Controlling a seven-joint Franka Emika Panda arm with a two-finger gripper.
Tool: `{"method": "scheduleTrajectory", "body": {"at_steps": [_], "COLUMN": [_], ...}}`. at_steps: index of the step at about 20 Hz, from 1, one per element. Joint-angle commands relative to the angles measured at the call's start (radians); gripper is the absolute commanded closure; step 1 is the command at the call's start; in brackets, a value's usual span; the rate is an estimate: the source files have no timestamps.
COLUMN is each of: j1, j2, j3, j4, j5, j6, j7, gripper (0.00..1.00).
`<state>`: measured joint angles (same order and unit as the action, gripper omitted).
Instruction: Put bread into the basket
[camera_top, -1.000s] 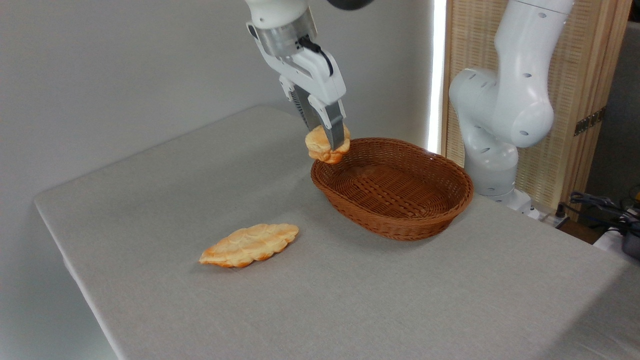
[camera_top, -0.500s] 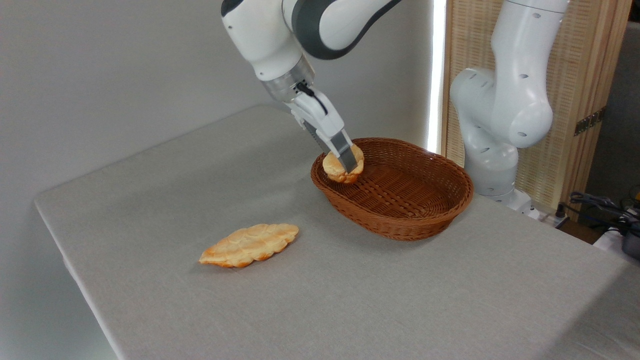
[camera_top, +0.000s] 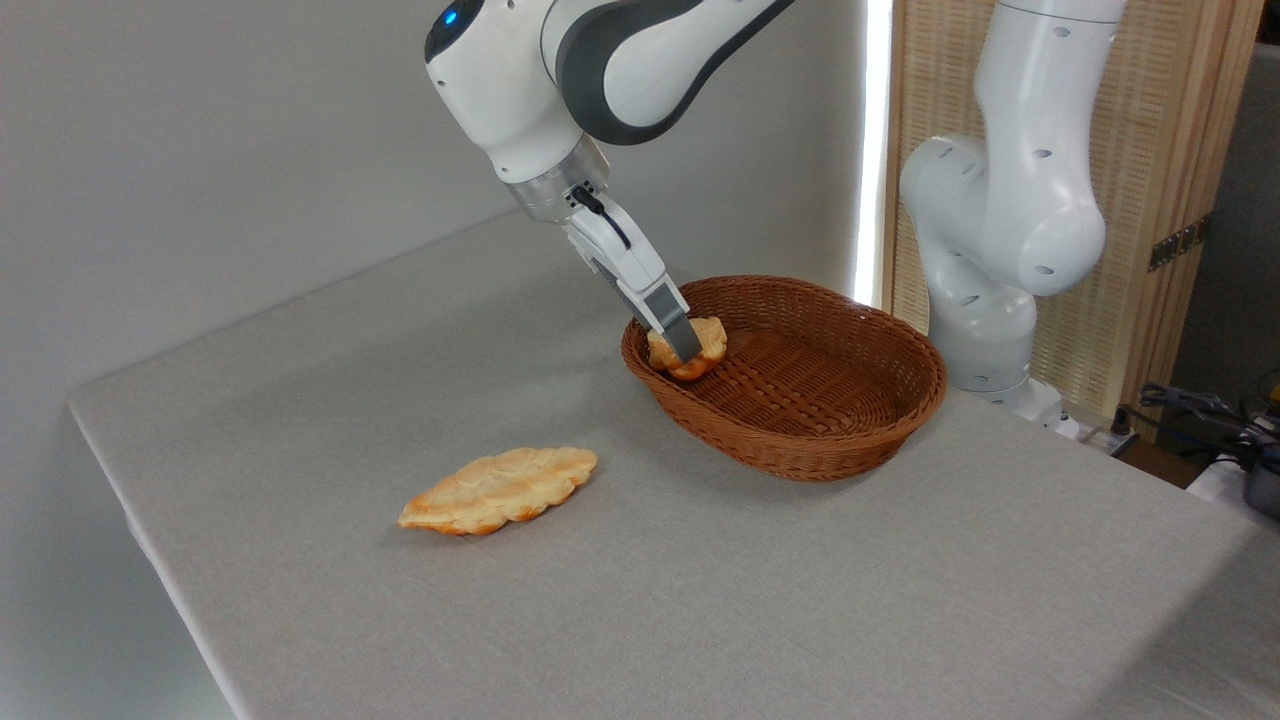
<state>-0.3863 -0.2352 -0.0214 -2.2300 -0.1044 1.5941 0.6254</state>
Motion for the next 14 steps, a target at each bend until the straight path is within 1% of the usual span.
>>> {"method": "scheduleTrajectory", "body": {"at_steps": [1, 4, 8, 9, 10, 11, 14], "j1": [0.001, 0.006, 0.006, 0.007, 0.007, 0.007, 0.007], "j2": [-0.021, -0.038, -0.042, -0.039, -0.030, -0.017, 0.042], "j3": [0.008, 0.023, 0.098, 0.110, 0.119, 0.132, 0.204], "j4": [0.007, 0.053, 0.163, 0.186, 0.214, 0.237, 0.328], "j5": [0.015, 0.017, 0.023, 0.044, 0.083, 0.103, 0.101], "j6": [-0.011, -0.011, 0.004, 0.015, 0.033, 0.050, 0.089], "j7": [0.000, 0.002, 0.004, 0.004, 0.002, 0.000, -0.001], "gripper": [0.00, 0.00, 0.00, 0.00, 0.00, 0.00, 0.00]}}
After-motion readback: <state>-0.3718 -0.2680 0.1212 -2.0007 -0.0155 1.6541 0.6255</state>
